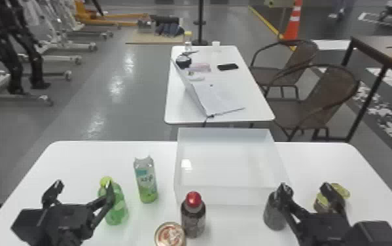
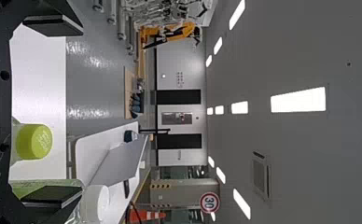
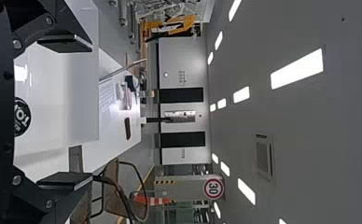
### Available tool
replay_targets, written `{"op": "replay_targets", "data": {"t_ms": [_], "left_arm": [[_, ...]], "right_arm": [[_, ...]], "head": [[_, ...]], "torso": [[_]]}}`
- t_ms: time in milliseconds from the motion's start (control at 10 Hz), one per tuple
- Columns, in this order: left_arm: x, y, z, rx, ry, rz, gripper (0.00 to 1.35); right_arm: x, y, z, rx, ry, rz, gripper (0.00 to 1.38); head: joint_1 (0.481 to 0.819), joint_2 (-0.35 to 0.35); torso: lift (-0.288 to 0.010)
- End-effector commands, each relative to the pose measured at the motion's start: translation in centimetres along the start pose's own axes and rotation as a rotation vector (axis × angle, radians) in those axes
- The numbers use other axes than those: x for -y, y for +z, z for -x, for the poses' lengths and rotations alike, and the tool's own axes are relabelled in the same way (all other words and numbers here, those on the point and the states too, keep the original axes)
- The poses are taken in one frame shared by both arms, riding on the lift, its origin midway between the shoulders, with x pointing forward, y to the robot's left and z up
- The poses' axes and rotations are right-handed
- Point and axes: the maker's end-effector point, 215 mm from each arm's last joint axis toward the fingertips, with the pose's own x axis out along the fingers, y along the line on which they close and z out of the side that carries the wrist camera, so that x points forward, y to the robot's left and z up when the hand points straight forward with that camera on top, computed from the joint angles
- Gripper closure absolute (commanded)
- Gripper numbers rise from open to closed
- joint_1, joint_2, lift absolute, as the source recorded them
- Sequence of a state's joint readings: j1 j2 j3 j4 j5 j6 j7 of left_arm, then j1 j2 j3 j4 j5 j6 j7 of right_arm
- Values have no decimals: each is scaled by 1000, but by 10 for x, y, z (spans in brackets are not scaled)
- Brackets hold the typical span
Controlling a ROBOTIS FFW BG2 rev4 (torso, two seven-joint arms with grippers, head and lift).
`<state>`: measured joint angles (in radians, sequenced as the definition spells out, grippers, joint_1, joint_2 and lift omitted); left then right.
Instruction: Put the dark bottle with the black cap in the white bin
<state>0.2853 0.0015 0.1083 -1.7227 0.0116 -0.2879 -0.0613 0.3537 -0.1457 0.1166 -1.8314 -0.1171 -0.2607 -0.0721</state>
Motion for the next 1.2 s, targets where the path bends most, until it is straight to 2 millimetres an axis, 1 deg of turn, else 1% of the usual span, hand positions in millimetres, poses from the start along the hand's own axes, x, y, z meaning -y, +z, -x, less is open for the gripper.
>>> {"op": "replay_targets", "data": {"t_ms": [0,200,300,500,700,800,900,1000,1100], "left_arm": [[1,0,-1,0,1,3,104],[2,0,-1,0,-1,4,104],[3,-4,0,-9,-2,7,105],[4,-1,-2,-1,-3,12,104],[4,-3,-1,-7,-3,13,104],[4,-8,1,-16,-3,14,104],[6,-12,1,-23,-4,26,104],[6,-13,1,-22,-4,26,104],[7,-12,1,-20,-4,36,104]], "right_arm": [[-1,-1,-1,-1,2,-2,300],[-1,-1,-1,-1,2,-3,300],[0,-4,-1,-8,-1,-12,300],[0,-5,0,-11,-1,-10,300],[4,-21,5,-36,-2,0,300],[10,-33,10,-38,-5,-14,300],[12,-42,12,-49,2,-7,300],[13,-57,12,-66,25,-27,300],[17,-66,10,-53,64,-36,300]], "head": [[549,0],[549,0],[549,0],[549,0],[549,0],[549,0],[549,0],[549,0],[549,0]], "torso": [[-100],[-100],[-100],[-100],[-100],[-100],[-100],[-100],[-100]]}}
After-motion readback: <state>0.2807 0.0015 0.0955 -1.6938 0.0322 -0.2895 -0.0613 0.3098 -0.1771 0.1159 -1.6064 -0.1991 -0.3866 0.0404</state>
